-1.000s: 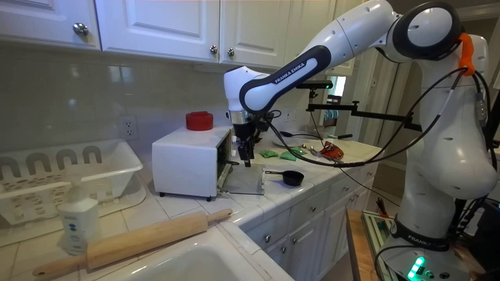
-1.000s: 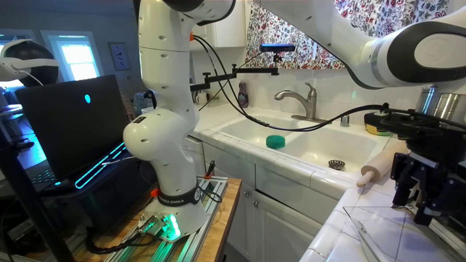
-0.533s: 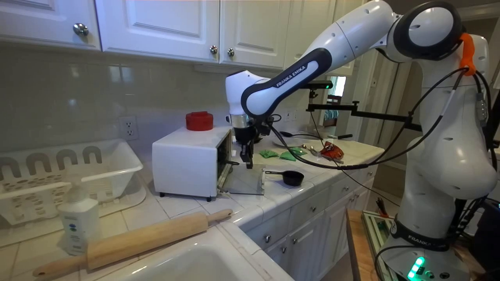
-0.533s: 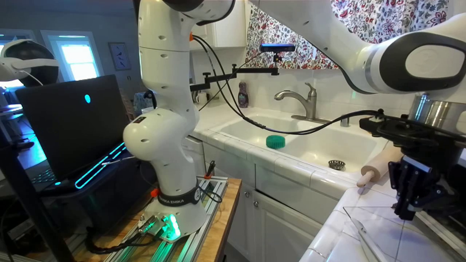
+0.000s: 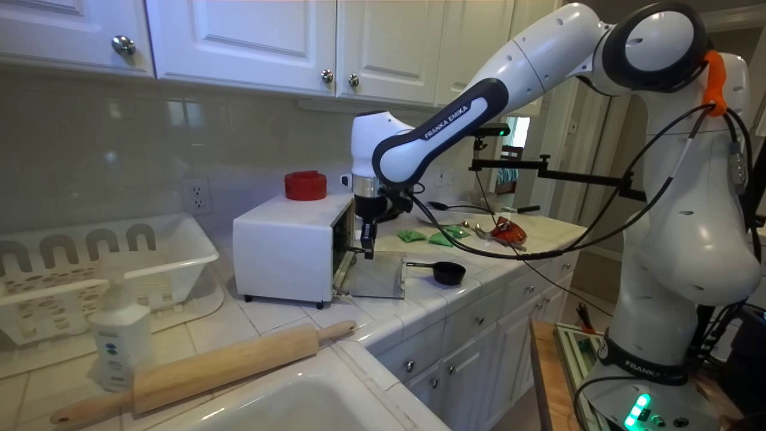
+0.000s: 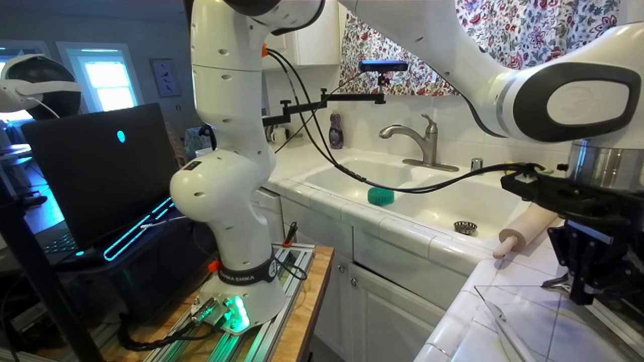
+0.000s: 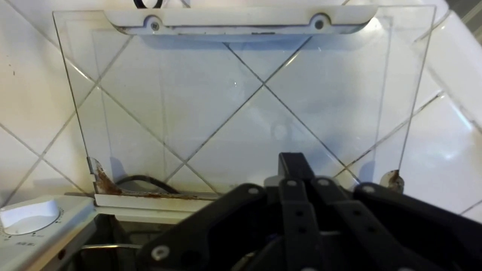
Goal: Put the right black pot in the oven grill
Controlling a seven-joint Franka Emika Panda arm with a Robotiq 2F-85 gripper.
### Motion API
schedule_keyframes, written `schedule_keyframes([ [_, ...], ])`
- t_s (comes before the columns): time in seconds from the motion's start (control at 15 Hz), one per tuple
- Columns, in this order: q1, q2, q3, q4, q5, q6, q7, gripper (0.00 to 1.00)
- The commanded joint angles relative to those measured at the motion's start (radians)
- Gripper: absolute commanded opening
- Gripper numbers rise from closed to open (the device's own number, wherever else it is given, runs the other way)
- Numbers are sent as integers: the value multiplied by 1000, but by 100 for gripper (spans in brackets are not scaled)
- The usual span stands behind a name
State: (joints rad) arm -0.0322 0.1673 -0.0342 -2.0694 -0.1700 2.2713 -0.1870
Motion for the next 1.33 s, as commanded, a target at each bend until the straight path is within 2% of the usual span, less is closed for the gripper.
schedule_keyframes([
  [0.0,-20,-21,11,-44,60,72,-88,0],
  [0.67,-29,-37,23,-75,130,183,-200,0],
  [1.27,-27,-31,29,-84,134,273,-209,0],
])
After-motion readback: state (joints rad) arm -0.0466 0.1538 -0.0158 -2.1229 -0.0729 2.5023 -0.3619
